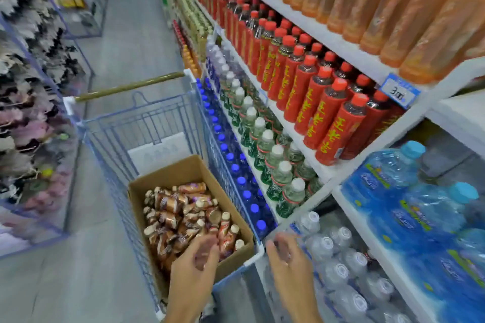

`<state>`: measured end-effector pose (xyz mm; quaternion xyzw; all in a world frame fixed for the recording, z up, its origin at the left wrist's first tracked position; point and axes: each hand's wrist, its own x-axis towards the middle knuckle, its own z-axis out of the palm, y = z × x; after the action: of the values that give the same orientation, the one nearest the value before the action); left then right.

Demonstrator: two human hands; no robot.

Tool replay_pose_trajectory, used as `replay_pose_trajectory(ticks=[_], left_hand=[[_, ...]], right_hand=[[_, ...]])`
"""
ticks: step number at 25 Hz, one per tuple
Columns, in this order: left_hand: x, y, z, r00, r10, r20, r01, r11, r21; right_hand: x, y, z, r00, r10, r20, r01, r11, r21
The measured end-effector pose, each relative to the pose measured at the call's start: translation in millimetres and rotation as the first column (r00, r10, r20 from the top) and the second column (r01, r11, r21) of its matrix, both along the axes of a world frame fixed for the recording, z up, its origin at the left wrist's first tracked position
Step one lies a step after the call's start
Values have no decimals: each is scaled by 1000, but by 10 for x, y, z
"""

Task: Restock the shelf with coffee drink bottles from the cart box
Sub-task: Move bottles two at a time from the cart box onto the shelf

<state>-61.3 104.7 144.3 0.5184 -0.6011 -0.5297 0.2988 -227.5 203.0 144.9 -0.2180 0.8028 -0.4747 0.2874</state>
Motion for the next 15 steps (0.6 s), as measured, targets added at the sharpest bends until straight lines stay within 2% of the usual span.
replay_pose_trajectory(ticks=[5, 8, 12, 15], left_hand=[[537, -385, -567, 985, 96, 146, -116, 983, 139], [745, -681, -1010, 960, 147, 238, -214, 935, 284], [778, -1104, -1501, 905, 218, 365, -378, 808, 453], [676, -1319, -1836, 862, 205, 464, -465, 683, 564]], right_hand=[[343, -576, -452, 979, 199, 52, -204, 972, 118], [475, -915, -698, 952, 283, 114, -301, 933, 197], [534, -1228, -880, 931, 328, 158, -361, 890, 280], [498, -1315, -921, 922, 338, 188, -384, 862, 330]])
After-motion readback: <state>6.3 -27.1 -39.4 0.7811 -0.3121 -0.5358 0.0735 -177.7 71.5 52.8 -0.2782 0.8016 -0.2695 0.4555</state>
